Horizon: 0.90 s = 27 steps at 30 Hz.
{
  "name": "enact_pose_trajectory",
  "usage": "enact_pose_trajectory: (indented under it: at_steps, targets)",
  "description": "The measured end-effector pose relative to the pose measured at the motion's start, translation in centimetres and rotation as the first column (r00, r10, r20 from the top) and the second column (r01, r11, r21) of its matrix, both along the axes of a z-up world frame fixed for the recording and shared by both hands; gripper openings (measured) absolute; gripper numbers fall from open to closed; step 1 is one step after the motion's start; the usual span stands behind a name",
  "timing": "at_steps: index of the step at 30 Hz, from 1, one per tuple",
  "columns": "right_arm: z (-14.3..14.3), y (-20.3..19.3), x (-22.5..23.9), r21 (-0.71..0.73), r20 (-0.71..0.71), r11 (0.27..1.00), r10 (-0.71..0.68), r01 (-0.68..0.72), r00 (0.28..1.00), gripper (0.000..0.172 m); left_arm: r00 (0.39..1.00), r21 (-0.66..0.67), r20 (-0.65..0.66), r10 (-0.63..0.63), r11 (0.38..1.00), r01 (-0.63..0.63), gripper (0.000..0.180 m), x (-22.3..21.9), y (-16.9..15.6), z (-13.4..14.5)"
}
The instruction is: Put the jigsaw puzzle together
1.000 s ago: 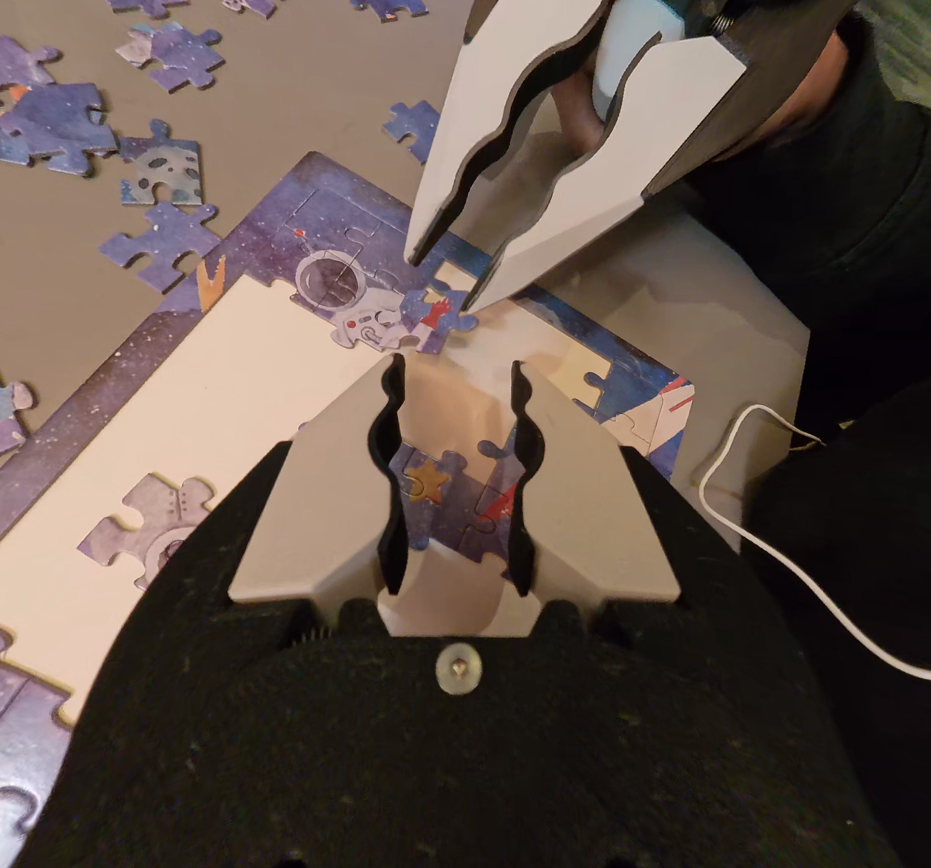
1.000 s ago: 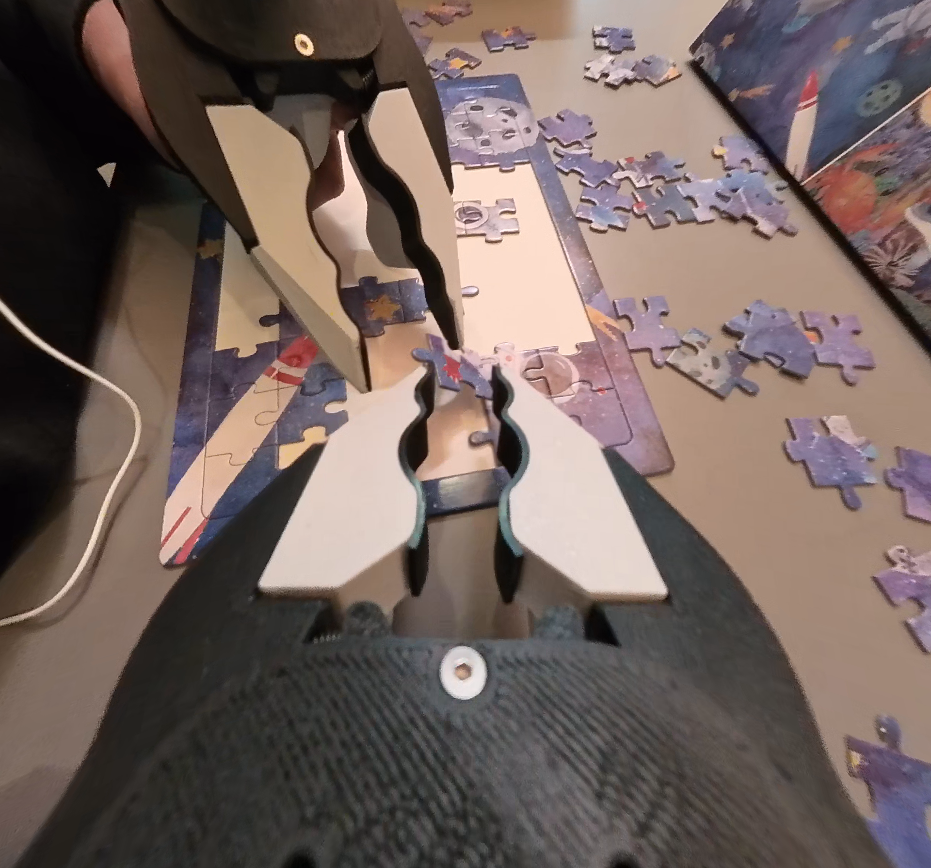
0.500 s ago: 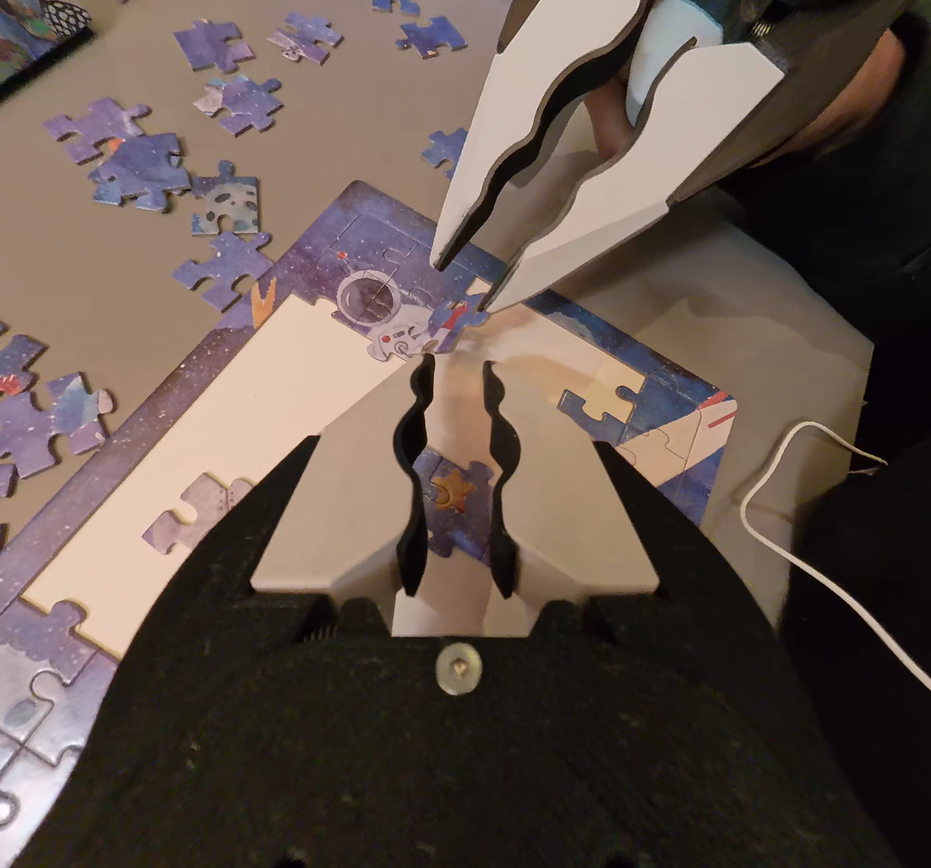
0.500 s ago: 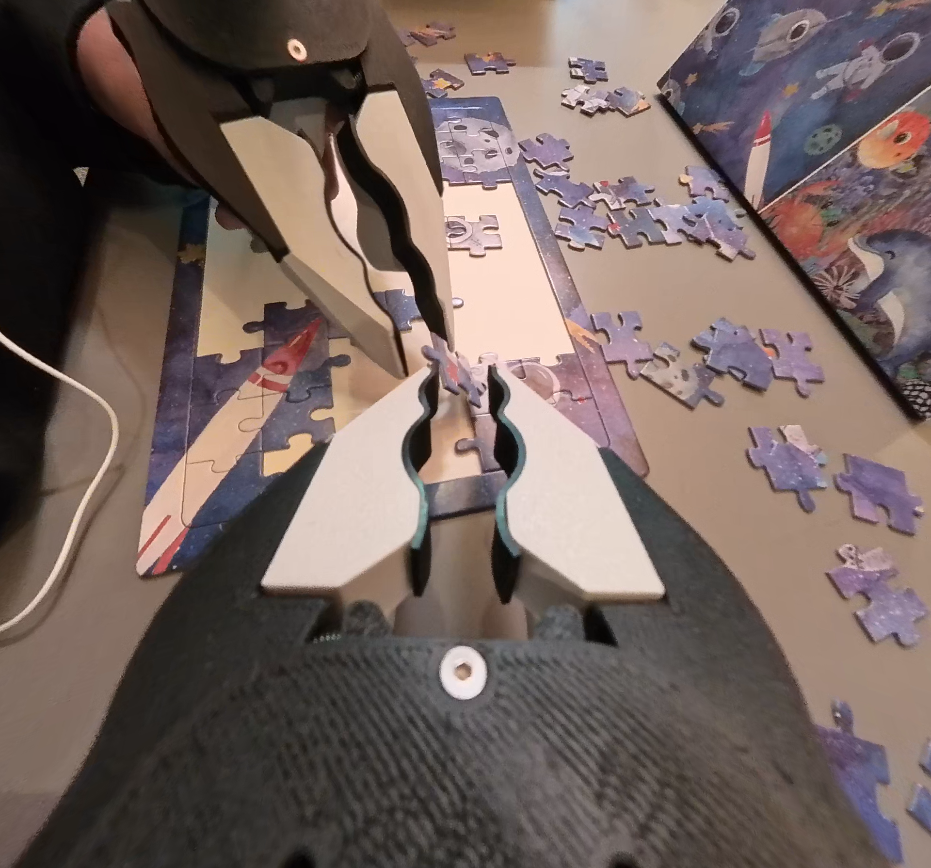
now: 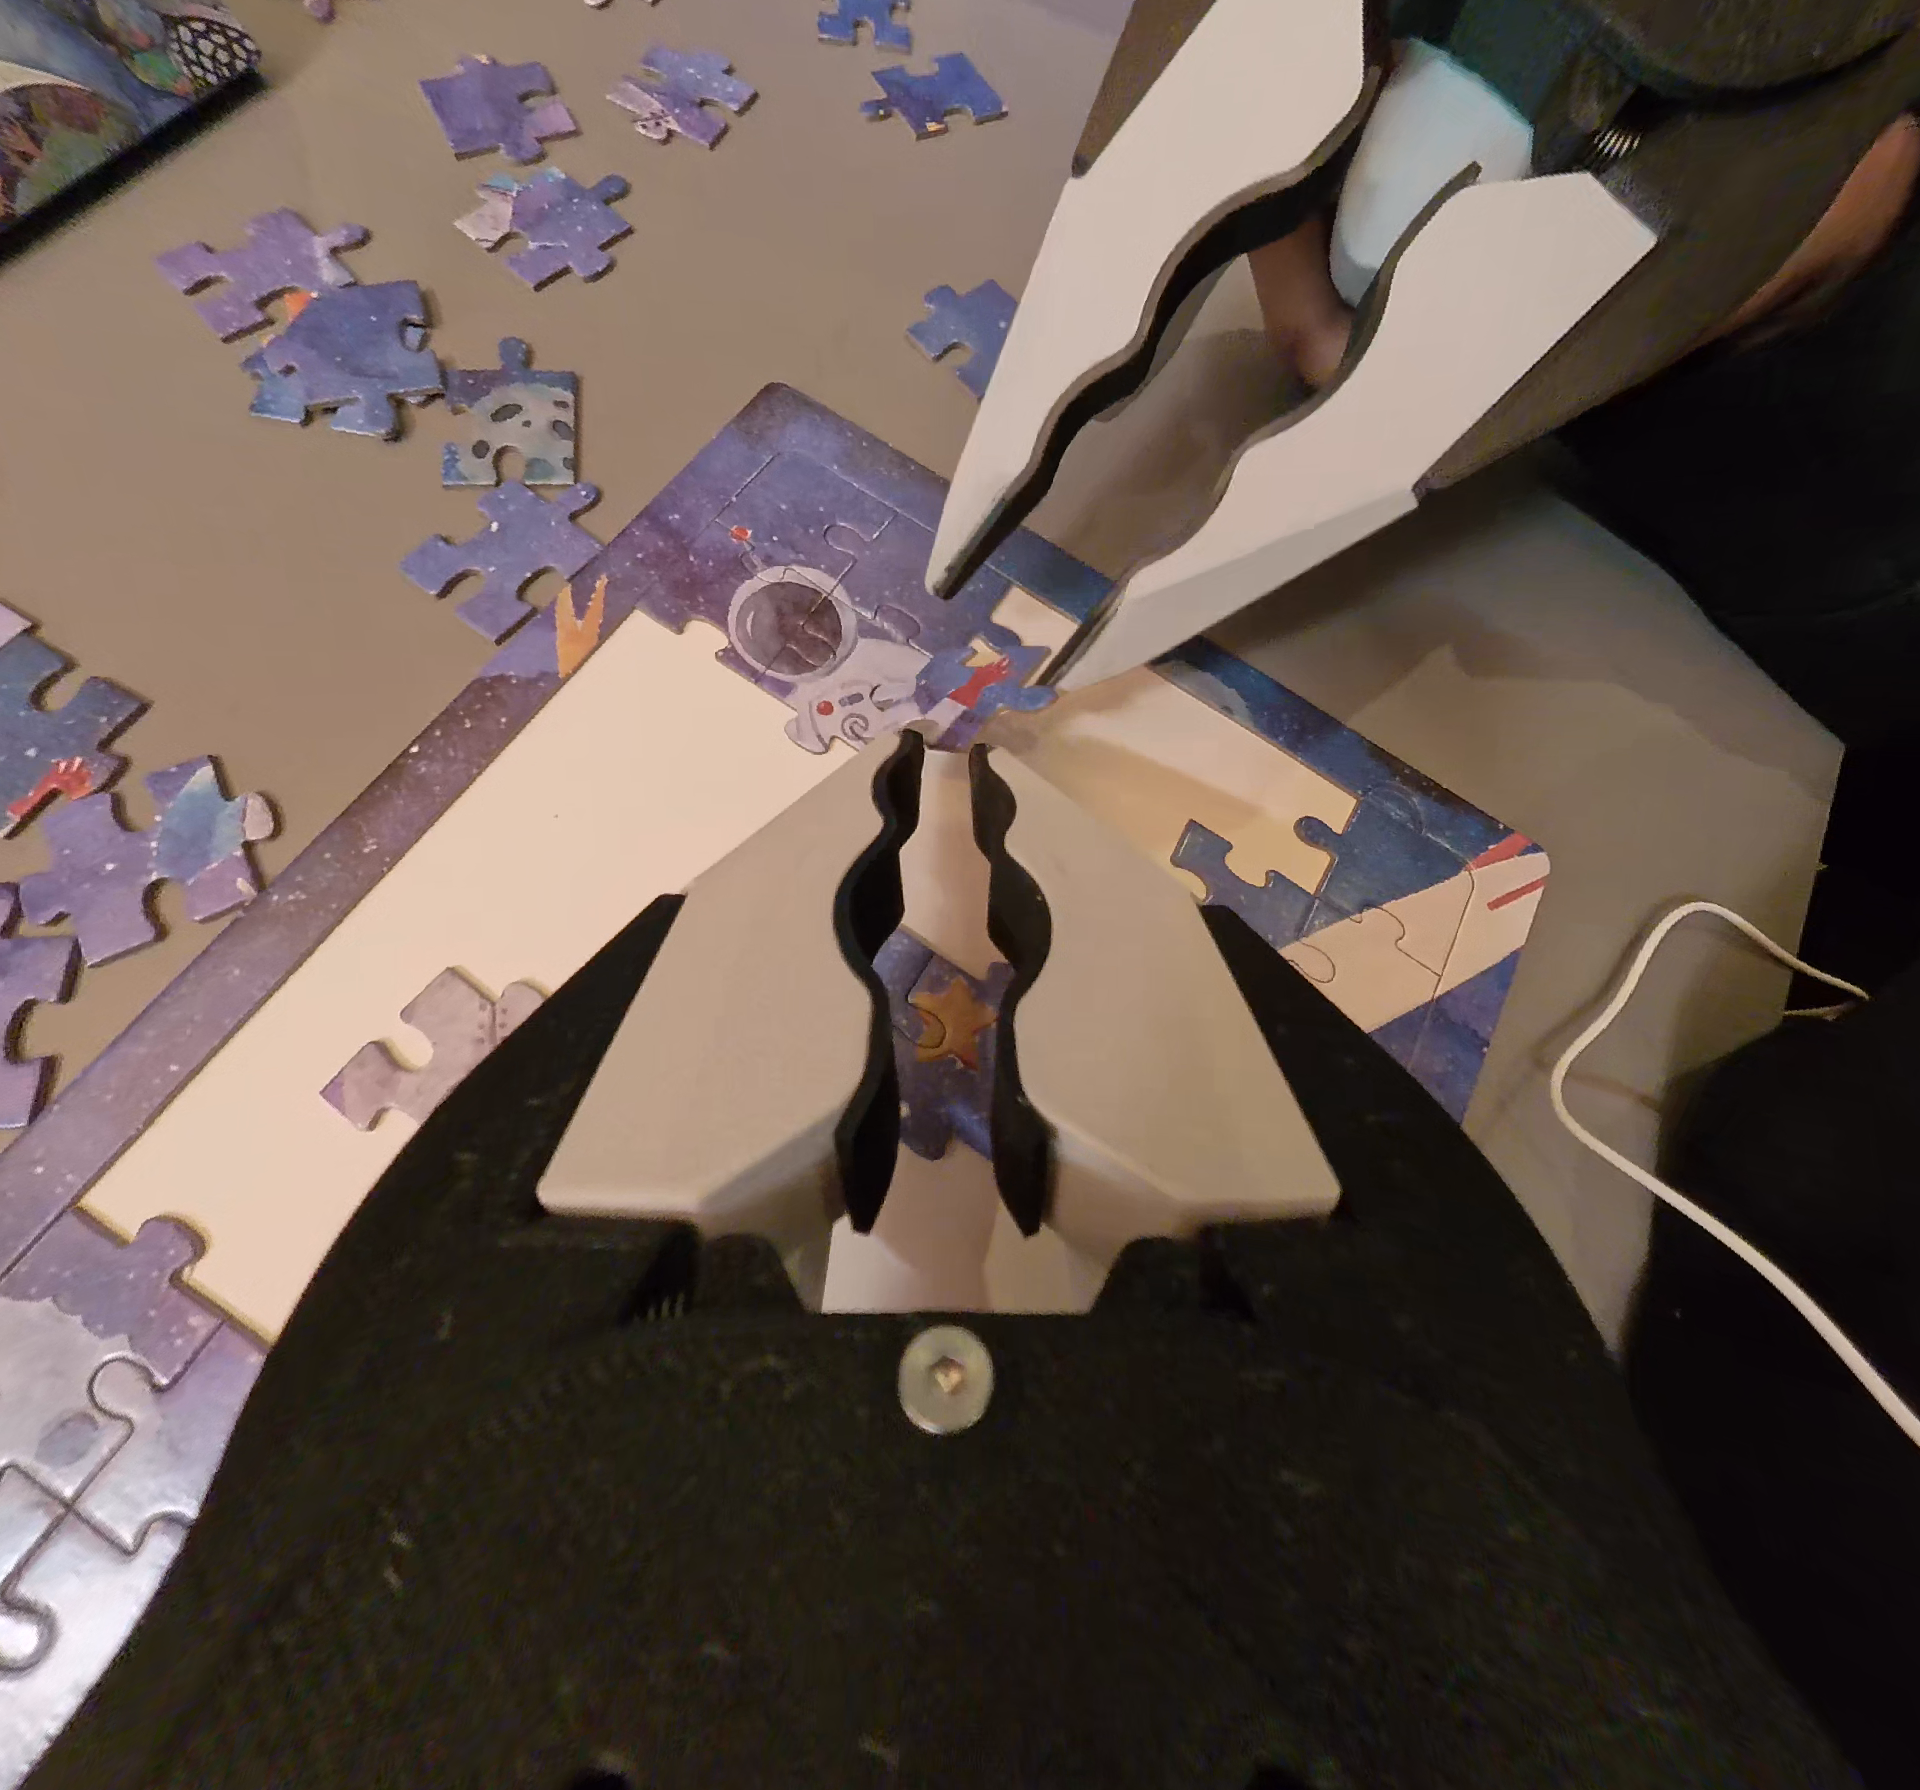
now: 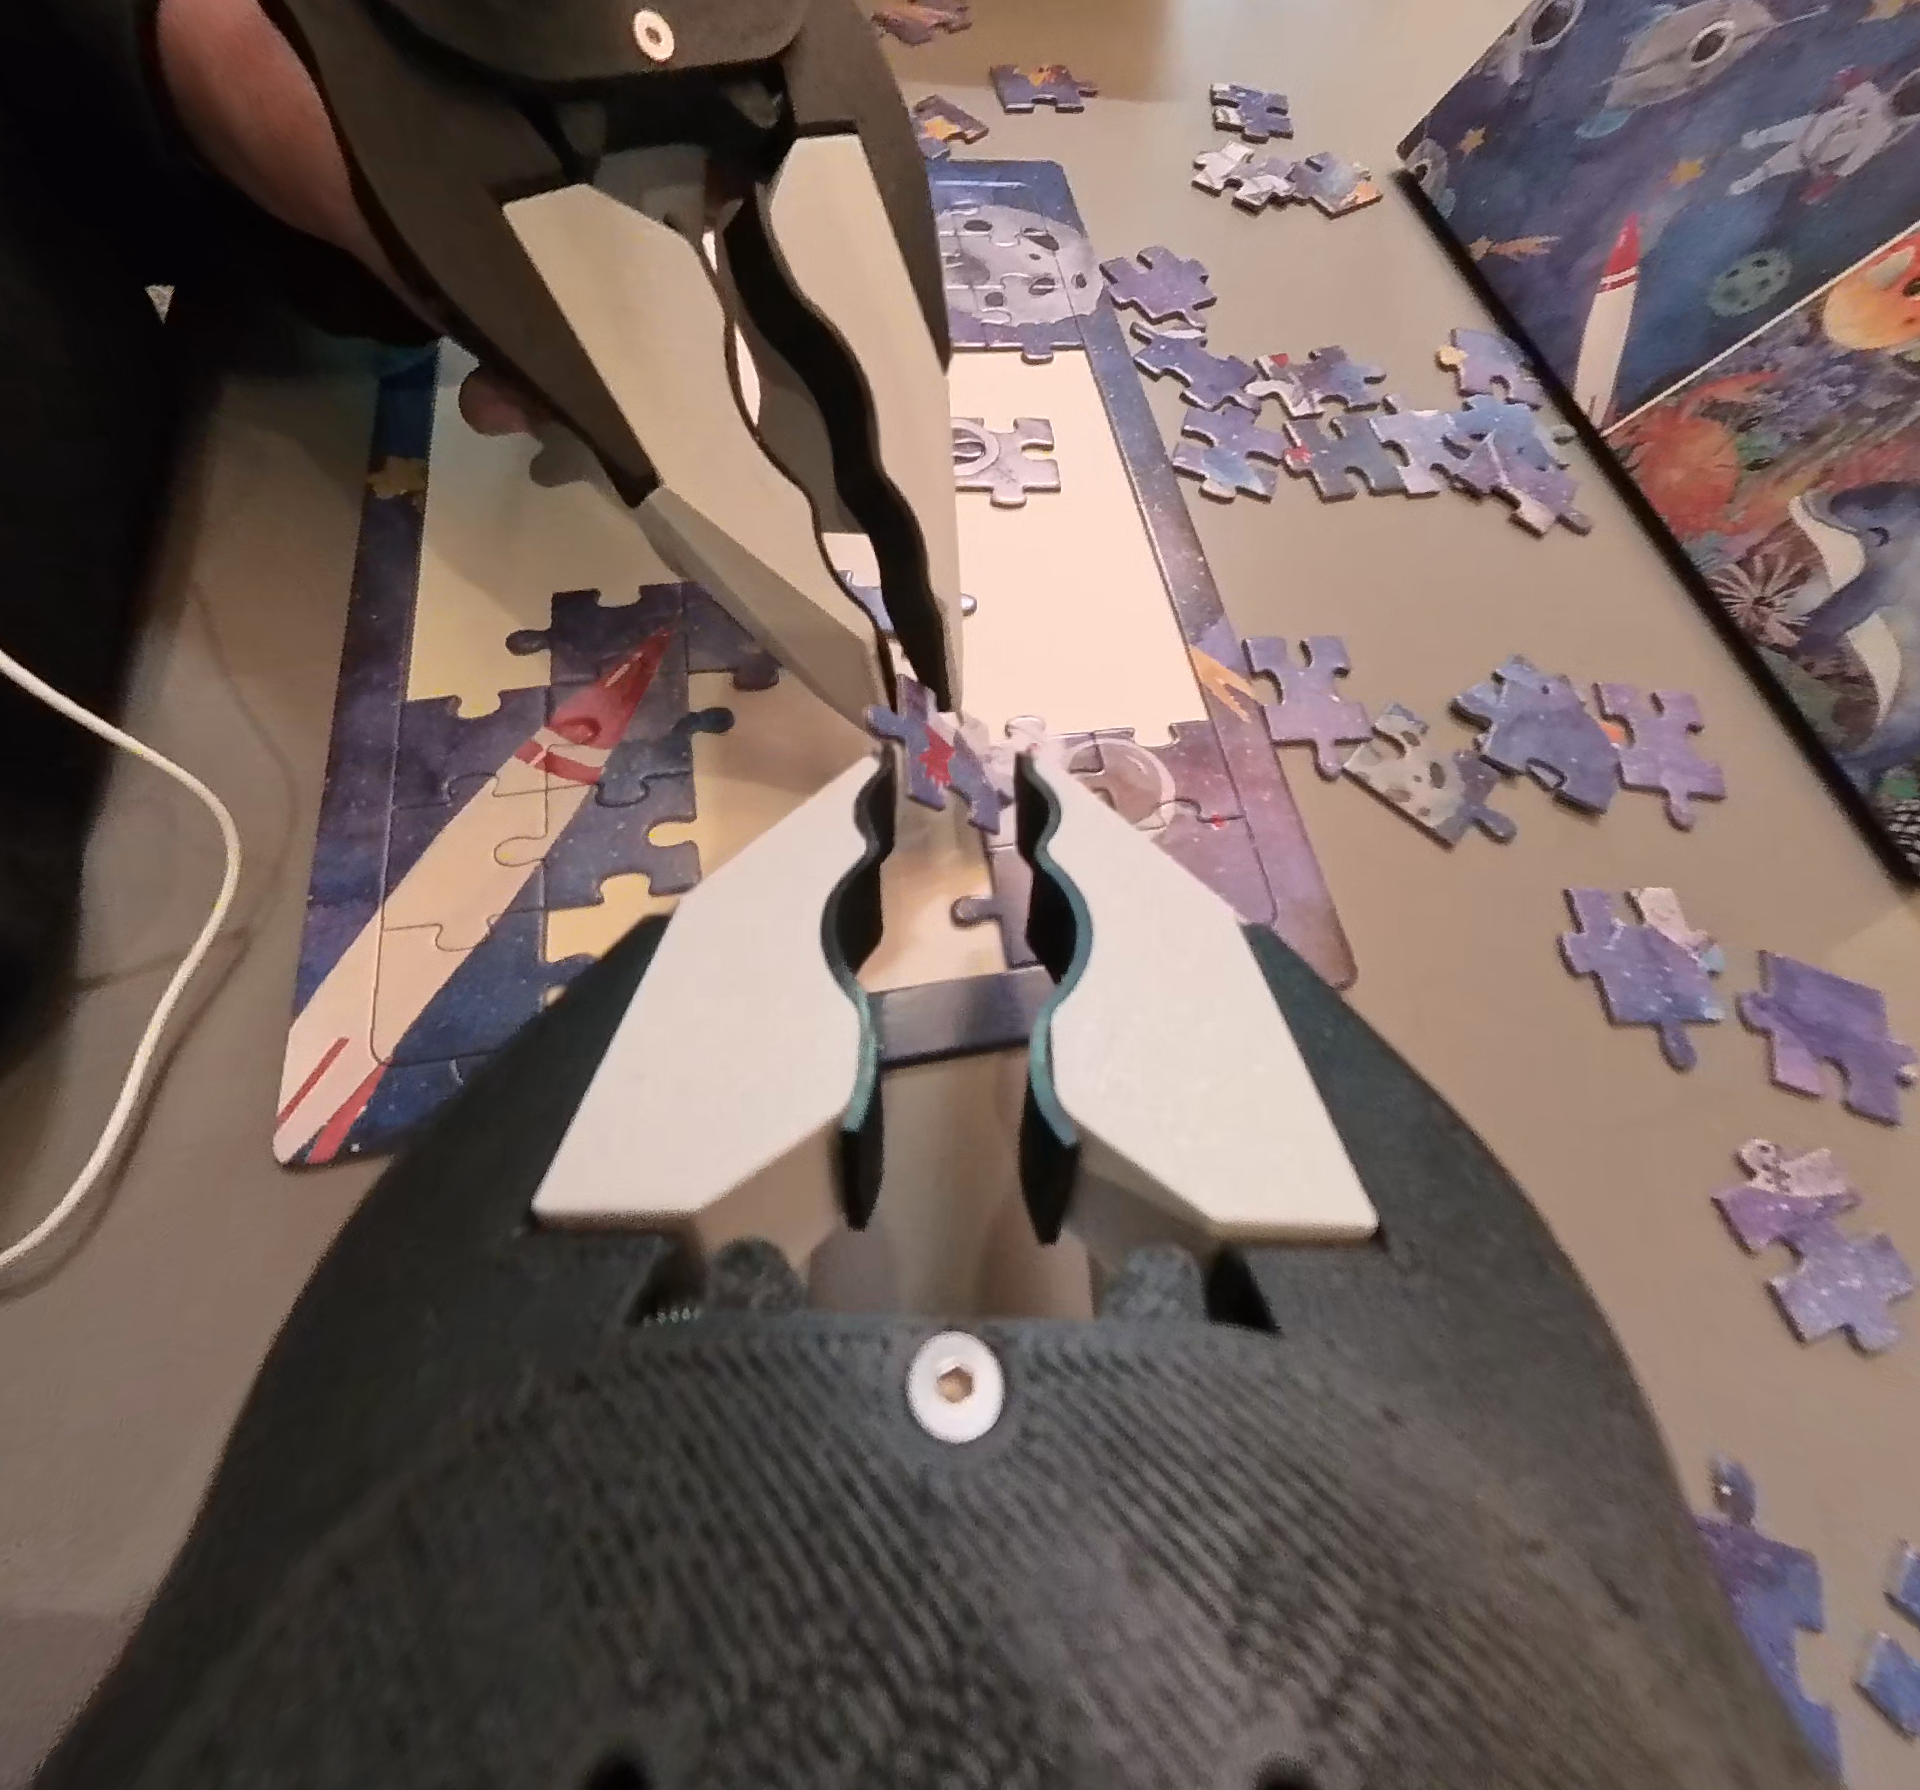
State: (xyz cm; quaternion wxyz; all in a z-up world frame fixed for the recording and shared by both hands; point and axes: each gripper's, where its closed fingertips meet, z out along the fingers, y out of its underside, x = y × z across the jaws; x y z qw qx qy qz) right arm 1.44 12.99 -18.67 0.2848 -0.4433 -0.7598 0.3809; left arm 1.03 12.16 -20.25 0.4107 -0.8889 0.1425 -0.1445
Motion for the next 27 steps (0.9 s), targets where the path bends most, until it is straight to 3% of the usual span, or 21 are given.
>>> enact_pose_trajectory:
  at_steps: [8, 14, 27]
  targets:
    - [-1.0, 0.0, -0.1, 0.113, 0.016, 0.994, 0.005, -0.006, 1.0, 0.009, 1.0, -0.003, 0.002, 0.003, 1.0, -0.003, 0.008, -0.1, 0.0, 0.0]
    - [-0.9, 0.3, -0.1, 0.14, 0.003, 0.99, 0.0, -0.001, 1.0, 0.003, 1.0, -0.003, 0.016, -0.017, 1.0, 0.017, 0.019, 0.0, -0.2, 0.3]
    - [2.1, 0.9, -0.3, 0.089, -0.135, 0.995, -0.026, 0.038, 0.991, 0.0, 1.0, -0.014, 0.006, -0.025, 1.0, 0.025, 0.028, 0.1, -0.4, 0.0]
